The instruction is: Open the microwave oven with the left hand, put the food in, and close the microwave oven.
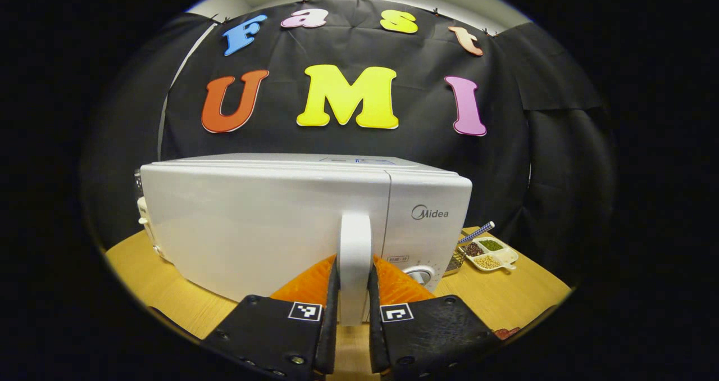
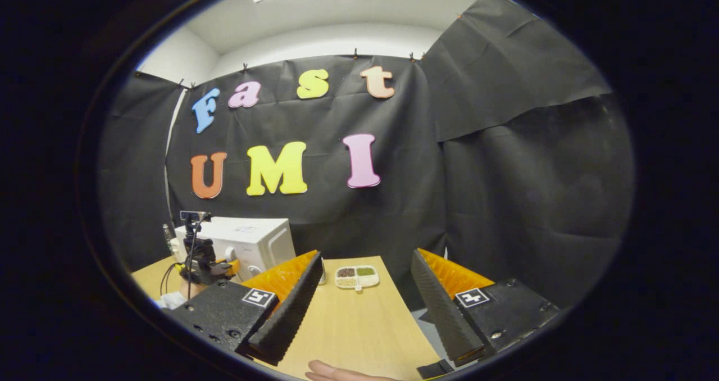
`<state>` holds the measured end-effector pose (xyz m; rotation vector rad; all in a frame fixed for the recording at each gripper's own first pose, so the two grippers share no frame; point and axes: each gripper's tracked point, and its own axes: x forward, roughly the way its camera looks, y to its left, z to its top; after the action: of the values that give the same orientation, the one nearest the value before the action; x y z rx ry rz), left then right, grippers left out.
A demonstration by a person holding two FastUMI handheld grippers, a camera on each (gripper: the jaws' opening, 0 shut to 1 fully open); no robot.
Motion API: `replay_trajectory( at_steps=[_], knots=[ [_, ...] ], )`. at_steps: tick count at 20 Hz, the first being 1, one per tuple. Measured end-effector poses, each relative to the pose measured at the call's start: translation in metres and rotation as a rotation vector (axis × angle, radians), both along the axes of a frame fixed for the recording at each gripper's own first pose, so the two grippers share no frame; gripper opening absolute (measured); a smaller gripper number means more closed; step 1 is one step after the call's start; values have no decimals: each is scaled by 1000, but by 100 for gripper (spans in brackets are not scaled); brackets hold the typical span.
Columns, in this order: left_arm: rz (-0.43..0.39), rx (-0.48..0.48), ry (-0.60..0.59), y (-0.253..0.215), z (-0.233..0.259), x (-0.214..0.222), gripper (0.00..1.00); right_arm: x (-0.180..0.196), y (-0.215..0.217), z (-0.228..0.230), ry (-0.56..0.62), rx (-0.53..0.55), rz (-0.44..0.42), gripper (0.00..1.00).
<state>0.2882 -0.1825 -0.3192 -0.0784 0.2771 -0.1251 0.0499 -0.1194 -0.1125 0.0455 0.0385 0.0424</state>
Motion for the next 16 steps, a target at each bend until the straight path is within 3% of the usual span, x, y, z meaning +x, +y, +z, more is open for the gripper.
replay_trajectory(
  at_steps=[1, 3, 4, 8, 9, 10, 13, 15, 16],
  knots=[
    [2, 19, 3, -1, 0, 1, 18, -2, -1, -1, 1, -1, -2, 95],
    [8, 26, 3, 2, 1, -1, 18, -8, -2, 0, 1, -10, -5, 100],
    [3, 10, 15, 0, -2, -3, 9, -11, -3, 3, -4, -16, -8, 100],
    [-8, -24, 14, 6, 5, -20, 10, -25, -6, 9, -19, -50, -26, 100],
    [-29, -10, 13, 7, 2, -28, 9, -28, -1, 9, -14, -47, -18, 94],
    [-54, -12, -15, 10, 5, -36, 9, -33, 6, 8, 0, -44, -4, 100],
    [-100, -46, -4, 17, 6, -62, 9, -46, 30, 17, 5, -58, 53, 100],
    [-118, -20, -19, 25, 8, -74, 9, -55, 41, 24, -13, -70, 65, 100],
    [-124, -19, -18, 29, 7, -82, 9, -59, 46, 27, -19, -71, 69, 95]
  ],
)
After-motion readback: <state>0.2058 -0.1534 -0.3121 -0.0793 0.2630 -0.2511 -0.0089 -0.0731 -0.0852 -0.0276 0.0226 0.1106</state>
